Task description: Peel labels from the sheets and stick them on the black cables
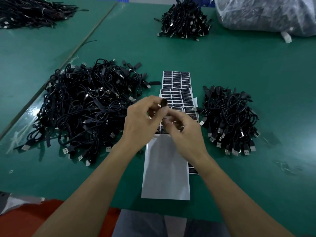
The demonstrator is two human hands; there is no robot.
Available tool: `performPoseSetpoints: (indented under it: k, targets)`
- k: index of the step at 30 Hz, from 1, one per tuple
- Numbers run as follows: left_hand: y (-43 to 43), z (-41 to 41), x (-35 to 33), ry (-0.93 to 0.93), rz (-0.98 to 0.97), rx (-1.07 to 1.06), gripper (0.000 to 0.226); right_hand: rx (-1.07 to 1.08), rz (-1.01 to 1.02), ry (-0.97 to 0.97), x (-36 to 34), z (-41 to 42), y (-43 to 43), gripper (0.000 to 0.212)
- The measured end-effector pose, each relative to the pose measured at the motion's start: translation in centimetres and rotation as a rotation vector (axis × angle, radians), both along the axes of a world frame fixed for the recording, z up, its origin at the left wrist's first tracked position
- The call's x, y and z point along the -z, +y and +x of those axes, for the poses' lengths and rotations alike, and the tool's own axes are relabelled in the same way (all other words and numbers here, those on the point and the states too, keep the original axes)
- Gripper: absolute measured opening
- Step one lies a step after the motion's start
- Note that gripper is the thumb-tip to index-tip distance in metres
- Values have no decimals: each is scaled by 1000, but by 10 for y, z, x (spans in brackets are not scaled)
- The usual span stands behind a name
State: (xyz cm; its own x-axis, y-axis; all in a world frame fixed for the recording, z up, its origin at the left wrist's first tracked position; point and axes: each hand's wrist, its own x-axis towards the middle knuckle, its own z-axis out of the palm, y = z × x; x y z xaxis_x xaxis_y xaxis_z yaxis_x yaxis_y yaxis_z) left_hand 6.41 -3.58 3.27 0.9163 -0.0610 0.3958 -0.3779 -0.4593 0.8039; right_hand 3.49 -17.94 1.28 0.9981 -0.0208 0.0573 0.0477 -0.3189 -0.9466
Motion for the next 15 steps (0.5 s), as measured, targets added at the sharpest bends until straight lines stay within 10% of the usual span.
performPoseSetpoints:
  k: [8,15]
  targets:
    - [-9,4,-25,164,-607,-29,21,-22,-132,-127,-10,1,-2,34]
    - [-8,7,-19,334,-701,-124,25,26,15,-31,-21,-3,-10,14]
